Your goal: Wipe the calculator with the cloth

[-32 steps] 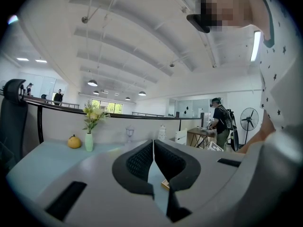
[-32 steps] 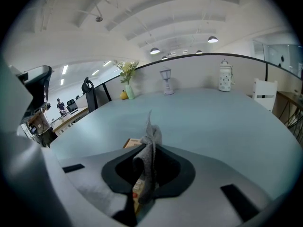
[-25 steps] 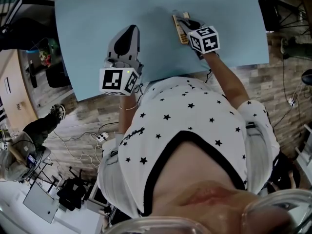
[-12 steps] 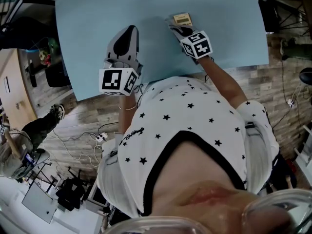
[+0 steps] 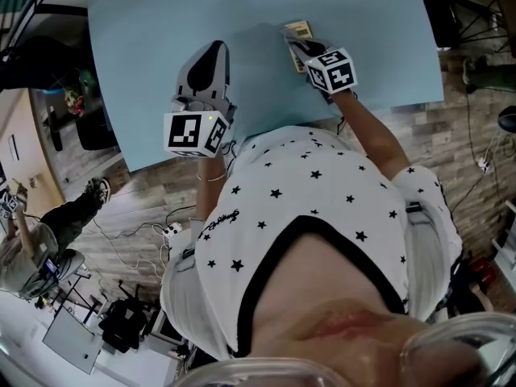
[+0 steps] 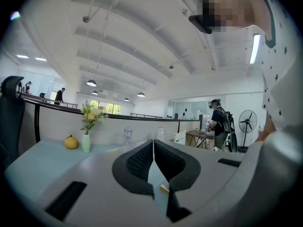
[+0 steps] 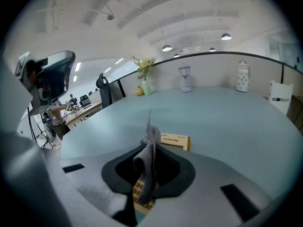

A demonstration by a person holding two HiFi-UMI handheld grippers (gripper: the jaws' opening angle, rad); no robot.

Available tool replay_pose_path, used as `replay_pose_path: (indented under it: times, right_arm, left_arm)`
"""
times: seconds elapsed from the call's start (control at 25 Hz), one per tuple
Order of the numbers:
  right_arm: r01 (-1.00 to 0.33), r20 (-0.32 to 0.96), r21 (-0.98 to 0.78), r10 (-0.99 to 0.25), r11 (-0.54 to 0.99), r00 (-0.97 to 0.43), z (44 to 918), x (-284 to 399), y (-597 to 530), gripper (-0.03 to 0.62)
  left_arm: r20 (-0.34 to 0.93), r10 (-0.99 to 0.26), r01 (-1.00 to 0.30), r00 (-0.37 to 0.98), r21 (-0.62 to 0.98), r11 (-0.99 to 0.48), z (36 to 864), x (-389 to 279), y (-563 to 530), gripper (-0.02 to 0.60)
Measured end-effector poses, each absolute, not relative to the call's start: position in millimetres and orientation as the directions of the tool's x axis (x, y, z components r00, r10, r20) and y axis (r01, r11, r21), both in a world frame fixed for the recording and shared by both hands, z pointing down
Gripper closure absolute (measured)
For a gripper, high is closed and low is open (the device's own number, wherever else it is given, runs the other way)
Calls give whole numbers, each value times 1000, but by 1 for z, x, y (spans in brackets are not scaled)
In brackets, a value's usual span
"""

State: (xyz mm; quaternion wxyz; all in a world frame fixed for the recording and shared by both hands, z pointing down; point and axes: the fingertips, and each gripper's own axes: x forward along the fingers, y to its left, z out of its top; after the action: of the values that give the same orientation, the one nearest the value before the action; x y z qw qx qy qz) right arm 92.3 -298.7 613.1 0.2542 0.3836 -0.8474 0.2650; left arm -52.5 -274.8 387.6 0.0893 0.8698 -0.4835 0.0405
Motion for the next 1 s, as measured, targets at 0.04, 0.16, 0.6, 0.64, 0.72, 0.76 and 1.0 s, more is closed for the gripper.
replay_pose_path:
  times: [0.04, 0.16, 0.6, 0.64, 0.72, 0.76, 1.0]
  right_arm:
    - [-792, 635, -253, -522, 556, -569, 613, 97, -300, 549]
    - [-813, 637, -249, -544, 526, -546, 614, 111, -303, 549]
    - [-871, 646, -269, -593, 411, -480, 620, 154, -304, 549]
    - [-872, 648, -270, -594, 407, -478, 621, 155, -304, 549]
    - [-875, 649, -272, -595, 401, -475, 622, 156, -303, 549]
    - [-875, 649, -273, -595, 400, -474, 623, 156, -303, 549]
    - [-878, 645, -258, -604, 403, -467, 620, 158, -303, 549]
  left_arm:
    - [158, -832, -846, 532, 117, -520, 388, -51, -275, 549]
    - [160, -824, -839, 543, 122, -530, 389, -45, -276, 549]
    - [163, -801, -818, 576, 116, -564, 389, -28, -279, 549]
    - [163, -800, -816, 578, 116, -566, 388, -28, -279, 549]
    - [165, -798, -815, 579, 117, -567, 389, -27, -278, 549]
    - [167, -798, -815, 580, 117, -568, 389, -26, -278, 549]
    - [167, -797, -814, 581, 118, -568, 389, -25, -277, 549]
